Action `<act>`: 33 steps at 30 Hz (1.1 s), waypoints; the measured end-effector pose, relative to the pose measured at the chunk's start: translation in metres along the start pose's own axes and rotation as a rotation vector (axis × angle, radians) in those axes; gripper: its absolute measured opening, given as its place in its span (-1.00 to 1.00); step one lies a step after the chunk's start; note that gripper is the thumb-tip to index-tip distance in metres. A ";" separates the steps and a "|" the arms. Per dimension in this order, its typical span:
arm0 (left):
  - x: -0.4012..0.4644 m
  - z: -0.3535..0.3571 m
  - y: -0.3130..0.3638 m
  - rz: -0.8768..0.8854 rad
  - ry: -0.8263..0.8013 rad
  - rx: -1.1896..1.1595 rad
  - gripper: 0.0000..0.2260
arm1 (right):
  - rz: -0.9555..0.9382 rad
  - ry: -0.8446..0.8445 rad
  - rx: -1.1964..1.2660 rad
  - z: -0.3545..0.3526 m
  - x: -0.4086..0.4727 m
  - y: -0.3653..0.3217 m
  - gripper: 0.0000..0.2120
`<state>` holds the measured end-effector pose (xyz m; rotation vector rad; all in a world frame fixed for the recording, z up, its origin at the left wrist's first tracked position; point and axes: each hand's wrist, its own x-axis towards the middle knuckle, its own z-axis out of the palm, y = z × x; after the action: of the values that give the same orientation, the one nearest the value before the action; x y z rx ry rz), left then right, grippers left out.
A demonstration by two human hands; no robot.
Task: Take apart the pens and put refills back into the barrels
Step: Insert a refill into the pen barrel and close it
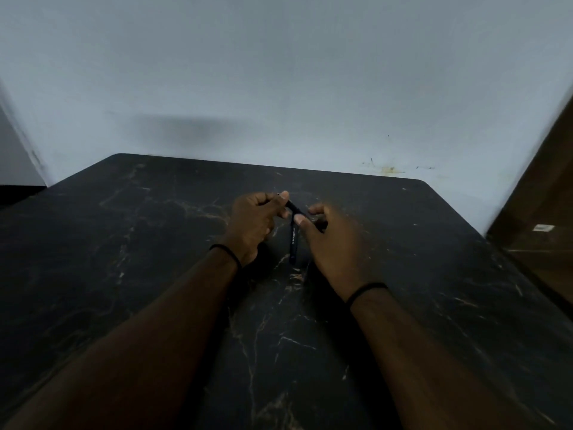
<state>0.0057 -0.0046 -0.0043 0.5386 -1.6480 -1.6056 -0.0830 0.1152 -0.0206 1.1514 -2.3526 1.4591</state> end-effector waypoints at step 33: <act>0.002 -0.008 0.001 -0.067 -0.096 -0.163 -0.75 | -0.022 -0.055 0.006 0.000 -0.001 -0.002 -0.79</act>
<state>0.0110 -0.0115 -0.0040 0.4425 -1.5645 -1.8216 -0.0813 0.1148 -0.0200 1.2306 -2.3646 1.4462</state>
